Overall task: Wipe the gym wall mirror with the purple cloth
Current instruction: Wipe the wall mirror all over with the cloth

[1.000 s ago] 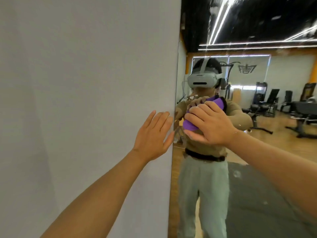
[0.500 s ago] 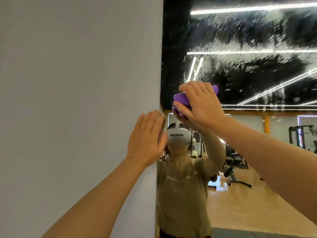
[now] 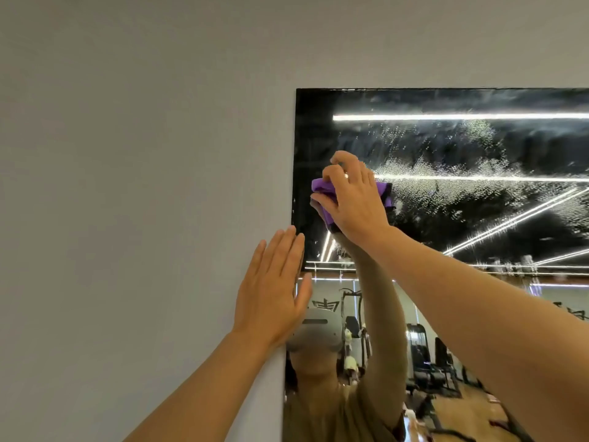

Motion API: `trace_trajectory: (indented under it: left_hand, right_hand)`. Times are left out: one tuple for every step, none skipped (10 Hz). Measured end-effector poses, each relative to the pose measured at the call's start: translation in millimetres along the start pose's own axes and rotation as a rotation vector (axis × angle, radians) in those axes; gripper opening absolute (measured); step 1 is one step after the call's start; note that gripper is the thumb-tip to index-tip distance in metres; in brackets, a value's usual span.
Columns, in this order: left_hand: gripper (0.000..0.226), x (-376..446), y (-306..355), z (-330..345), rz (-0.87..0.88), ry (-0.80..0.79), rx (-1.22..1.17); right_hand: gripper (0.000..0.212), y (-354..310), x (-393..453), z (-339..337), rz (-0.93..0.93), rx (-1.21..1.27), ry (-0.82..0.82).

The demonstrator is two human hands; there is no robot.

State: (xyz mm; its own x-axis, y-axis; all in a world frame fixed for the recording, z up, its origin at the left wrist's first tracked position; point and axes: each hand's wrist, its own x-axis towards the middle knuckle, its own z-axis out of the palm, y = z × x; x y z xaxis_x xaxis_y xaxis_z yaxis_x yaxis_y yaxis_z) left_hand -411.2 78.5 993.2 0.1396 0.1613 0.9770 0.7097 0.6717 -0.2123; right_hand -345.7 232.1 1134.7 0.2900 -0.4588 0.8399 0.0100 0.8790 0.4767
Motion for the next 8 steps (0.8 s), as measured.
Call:
trace_trajectory:
  left_hand:
    - [0.062, -6, -3, 11, 0.003, -0.009, -0.019]
    - [0.062, -8, -4, 16, -0.001, 0.0, -0.047]
    - [0.062, -6, -5, 17, 0.037, 0.026, -0.019]
    - [0.063, -8, -7, 19, 0.041, 0.03, -0.044]
    - [0.064, -9, -8, 20, 0.042, 0.036, -0.04]
    - [0.064, -9, -9, 21, 0.053, 0.047, -0.026]
    - [0.065, -9, -11, 22, 0.06, 0.057, -0.016]
    - [0.065, -7, -12, 22, 0.067, 0.058, 0.01]
  right_hand:
    - [0.019, 0, -4, 1, -0.018, -0.013, 0.044]
    - [0.016, 0, -10, -3, -0.011, 0.04, 0.025]
    - [0.031, 8, -21, -9, -0.08, -0.087, -0.02]
    - [0.036, 14, -29, -9, -0.071, -0.167, 0.012]
    - [0.033, 18, -24, -5, -0.005, -0.036, 0.03]
    - [0.038, 24, -12, -3, -0.057, -0.009, -0.045]
    - [0.05, 18, -4, 0, -0.06, 0.01, -0.123]
    - [0.053, 11, -3, 6, -0.054, -0.018, -0.166]
